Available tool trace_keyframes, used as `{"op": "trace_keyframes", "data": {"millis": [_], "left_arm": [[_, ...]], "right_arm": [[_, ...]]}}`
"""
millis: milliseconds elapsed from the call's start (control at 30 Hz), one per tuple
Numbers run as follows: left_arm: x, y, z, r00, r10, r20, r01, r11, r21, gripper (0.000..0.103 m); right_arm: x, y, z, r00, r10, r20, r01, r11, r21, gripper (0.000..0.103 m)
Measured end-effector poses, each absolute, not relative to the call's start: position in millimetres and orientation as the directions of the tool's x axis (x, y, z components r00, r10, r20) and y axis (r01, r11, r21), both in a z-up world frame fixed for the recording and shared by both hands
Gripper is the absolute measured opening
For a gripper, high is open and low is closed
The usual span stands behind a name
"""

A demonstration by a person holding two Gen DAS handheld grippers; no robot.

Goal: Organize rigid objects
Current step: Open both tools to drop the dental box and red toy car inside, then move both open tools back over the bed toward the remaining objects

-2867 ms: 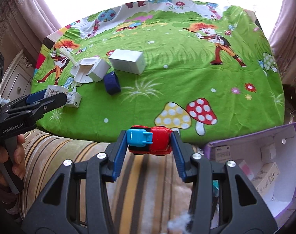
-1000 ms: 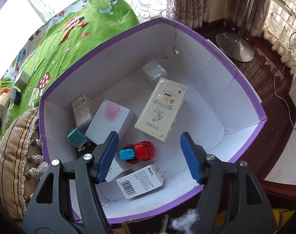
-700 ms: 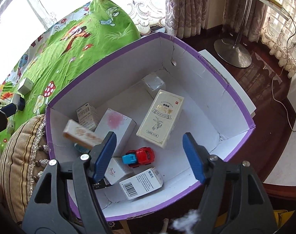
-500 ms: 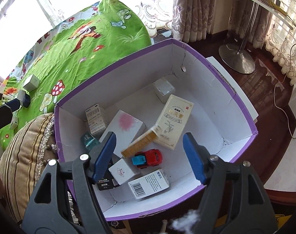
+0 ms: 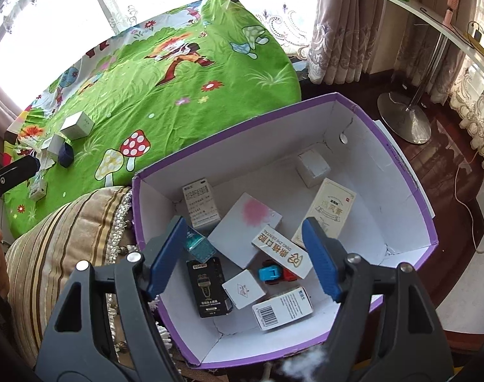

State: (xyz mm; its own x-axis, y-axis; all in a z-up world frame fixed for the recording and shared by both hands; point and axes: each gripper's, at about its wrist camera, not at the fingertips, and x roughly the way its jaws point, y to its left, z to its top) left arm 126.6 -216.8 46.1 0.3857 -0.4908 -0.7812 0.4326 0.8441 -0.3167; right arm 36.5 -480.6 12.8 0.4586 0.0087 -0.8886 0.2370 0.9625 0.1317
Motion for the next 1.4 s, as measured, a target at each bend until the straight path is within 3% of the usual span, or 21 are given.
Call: {"op": "trace_keyframes", "data": {"millis": [700, 1400], "left_arm": [[184, -21, 9, 0.483, -0.208, -0.851, 0.032, 0.975, -0.220, 0.087], [198, -7, -44, 0.371, -0.168, -0.913, 0.007, 0.984, -0.179, 0.087]], "right_arm": [[109, -366, 28, 0.454, 0.107, -0.885, -0.018, 0.994, 0.111, 0.078], [191, -229, 21, 0.405, 0.190, -0.894, -0.292, 0.954, 0.070, 0.078]]}}
